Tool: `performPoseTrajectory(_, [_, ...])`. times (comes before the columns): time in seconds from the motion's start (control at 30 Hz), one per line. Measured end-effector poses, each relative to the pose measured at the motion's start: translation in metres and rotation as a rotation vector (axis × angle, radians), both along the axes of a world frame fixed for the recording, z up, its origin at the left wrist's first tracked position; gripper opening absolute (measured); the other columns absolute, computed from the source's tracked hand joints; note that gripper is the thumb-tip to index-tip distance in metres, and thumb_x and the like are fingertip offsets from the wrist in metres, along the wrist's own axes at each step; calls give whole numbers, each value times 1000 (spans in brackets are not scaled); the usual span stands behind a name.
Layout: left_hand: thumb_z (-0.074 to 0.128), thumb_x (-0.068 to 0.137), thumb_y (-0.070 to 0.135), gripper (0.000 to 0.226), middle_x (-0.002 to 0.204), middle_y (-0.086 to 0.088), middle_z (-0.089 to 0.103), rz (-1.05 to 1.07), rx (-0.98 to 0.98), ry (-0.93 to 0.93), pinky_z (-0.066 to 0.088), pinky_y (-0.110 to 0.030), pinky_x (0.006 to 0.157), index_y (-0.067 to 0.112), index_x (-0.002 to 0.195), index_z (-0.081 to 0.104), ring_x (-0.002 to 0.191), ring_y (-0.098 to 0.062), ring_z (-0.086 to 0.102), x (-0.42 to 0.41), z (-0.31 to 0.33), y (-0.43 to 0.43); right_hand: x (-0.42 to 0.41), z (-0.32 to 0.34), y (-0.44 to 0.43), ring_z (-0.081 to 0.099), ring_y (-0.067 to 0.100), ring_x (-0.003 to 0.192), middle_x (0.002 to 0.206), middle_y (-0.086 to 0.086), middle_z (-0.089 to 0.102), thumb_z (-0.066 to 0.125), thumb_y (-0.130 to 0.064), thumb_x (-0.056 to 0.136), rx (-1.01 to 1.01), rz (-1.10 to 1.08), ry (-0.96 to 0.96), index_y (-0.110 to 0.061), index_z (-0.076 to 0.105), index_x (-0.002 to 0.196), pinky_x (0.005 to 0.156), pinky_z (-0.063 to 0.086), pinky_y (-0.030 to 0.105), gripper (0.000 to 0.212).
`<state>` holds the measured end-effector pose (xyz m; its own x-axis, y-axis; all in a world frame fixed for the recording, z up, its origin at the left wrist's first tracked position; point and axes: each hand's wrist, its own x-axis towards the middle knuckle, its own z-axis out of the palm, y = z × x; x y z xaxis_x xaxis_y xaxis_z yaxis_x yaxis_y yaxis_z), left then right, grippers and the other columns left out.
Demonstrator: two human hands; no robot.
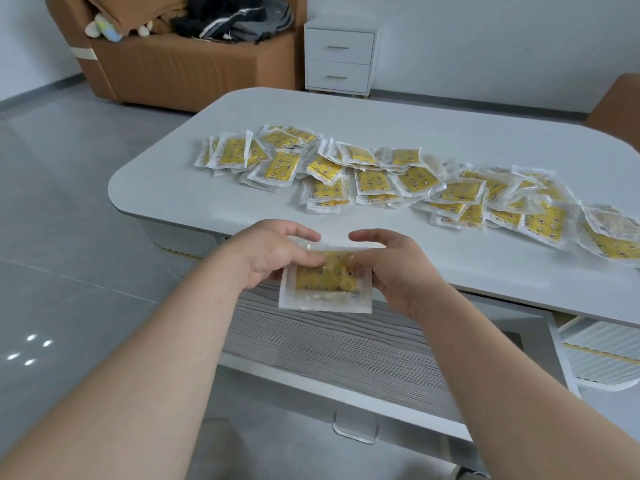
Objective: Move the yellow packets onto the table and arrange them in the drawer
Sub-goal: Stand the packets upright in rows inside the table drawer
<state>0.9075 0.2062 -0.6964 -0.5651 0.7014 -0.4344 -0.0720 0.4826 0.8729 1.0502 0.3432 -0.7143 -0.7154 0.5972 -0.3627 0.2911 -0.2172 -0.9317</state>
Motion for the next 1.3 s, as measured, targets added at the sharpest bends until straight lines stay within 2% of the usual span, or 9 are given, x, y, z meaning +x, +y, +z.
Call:
performPoseTrajectory(0.17, [76,83,-2,34,89,-5,75,-250,-200,-38,58,-32,71,12,113,70,81,-21,72,1,-8,-12,-3,-7,1,75,26,84,94,5,77,75,-2,83,244,32,-49,-19,71,104,82,63,44,27])
performPoseTrajectory(0.37, [68,94,33,37,104,-5,63,-544,-902,531,45,-25,74,8,121,69,92,-23,60,-5,-47,-19,-9,-10,-4,73,20,80,91,-3,74,60,-13,92,537,170,-175,-24,67,102,61,59,31,17])
performPoseTrajectory(0.47, [62,97,33,41,100,-8,62,-614,-1050,573,42,-24,70,4,125,66,89,-22,61,-9,-62,-25,-14,-14,-17,70,14,80,94,-6,71,58,-14,92,645,315,-198,-25,66,101,61,53,24,16])
performPoseTrajectory(0.63, [61,94,23,17,70,1,45,-474,-1065,647,32,-20,45,12,83,54,55,-11,41,-25,-84,-31,-23,-20,-28,56,-1,76,96,-10,68,54,-16,96,826,438,-192,-22,67,109,62,40,11,19])
performPoseTrajectory(0.77, [59,88,3,45,91,-7,59,-402,-1072,635,36,-24,44,-2,130,44,62,-16,52,-30,-87,-39,-33,-16,-30,61,10,84,101,-7,69,53,-14,96,850,401,-158,-20,69,111,73,51,22,22])
performPoseTrajectory(0.93, [58,86,3,33,98,-2,63,-453,-1169,755,45,-28,70,10,118,62,93,-20,65,-24,-97,-46,-52,-10,-21,52,22,116,129,-1,59,53,-17,97,1144,273,-166,-21,63,125,96,47,38,30])
performPoseTrajectory(1.07, [52,92,8,40,123,-1,61,-423,-1152,883,42,-29,73,13,131,52,112,-22,62,-18,-96,-45,-61,-15,3,19,29,149,165,0,22,46,-42,103,1268,400,-428,-21,32,154,117,25,47,57])
performPoseTrajectory(1.2, [61,91,14,8,84,0,64,-362,-1118,704,52,-27,71,10,98,62,86,-20,68,-23,-64,-28,-73,-19,32,-3,27,157,171,-4,-1,32,-54,105,1183,436,-539,-23,10,162,123,9,54,69])
performPoseTrajectory(1.3, [66,90,21,15,62,-2,72,-238,-953,702,59,-29,67,9,82,69,61,-18,71,-24,-39,-10,-96,-14,46,-4,27,157,171,-5,1,28,-50,107,1212,478,-568,-24,8,162,123,7,56,65])
